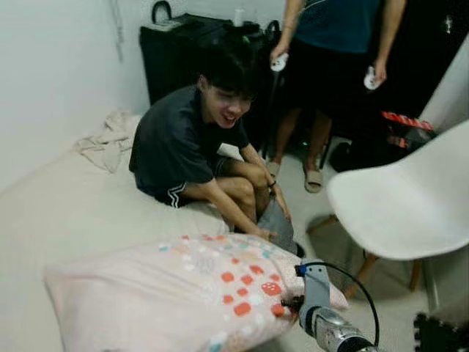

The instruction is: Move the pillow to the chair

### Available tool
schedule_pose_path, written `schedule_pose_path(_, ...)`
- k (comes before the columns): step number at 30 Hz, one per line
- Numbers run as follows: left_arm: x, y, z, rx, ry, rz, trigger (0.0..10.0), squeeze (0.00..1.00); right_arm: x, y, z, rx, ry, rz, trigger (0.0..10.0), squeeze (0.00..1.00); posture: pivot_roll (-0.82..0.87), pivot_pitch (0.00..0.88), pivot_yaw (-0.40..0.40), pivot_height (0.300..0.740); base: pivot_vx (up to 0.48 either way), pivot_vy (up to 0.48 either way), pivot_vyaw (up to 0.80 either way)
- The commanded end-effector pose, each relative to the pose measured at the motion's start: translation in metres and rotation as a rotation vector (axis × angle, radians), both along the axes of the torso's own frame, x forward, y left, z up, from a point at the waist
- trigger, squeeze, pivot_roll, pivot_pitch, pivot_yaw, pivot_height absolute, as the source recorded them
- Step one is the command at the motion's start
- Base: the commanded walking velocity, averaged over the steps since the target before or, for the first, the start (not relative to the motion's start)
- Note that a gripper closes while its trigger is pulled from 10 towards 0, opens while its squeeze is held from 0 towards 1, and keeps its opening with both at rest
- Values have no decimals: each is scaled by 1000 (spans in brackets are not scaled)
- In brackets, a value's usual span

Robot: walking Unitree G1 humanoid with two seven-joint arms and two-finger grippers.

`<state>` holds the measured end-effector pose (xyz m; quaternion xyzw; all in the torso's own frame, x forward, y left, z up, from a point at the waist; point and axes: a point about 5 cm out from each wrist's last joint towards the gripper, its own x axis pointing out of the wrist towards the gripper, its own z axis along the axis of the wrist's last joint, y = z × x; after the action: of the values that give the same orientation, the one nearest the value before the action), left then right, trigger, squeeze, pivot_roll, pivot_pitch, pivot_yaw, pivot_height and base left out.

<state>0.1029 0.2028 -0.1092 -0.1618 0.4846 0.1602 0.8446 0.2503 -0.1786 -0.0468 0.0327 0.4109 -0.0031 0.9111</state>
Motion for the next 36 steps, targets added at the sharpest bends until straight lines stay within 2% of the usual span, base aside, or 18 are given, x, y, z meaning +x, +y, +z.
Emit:
schedule_pose_path(1, -3, 2, -1, 19, 20, -24, 10000, 0, 2, -3, 2, -13, -20, -3, 10000, 0, 27, 22, -75, 740, 0, -368, 0)
schedule_pose_path(19, -5, 0, -1, 11, 22, -32, 10000, 0, -2, -2, -1, 1, -13, -1, 10000, 0, 24, 33, -72, 740, 0, -427, 0)
schedule_pose_path(26, -5, -1, -2, 10, 25, -28, 10000, 0, -2, -2, -1, 1, -7, -5, 10000, 0, 22, 37, -72, 740, 0, -405, -699)
schedule_pose_path(36, -5, -3, -2, -3, 23, -19, 10000, 0, -1, -2, -1, -3, -3, -8, 10000, 0, 25, 33, -71, 740, 0, 0, -698)
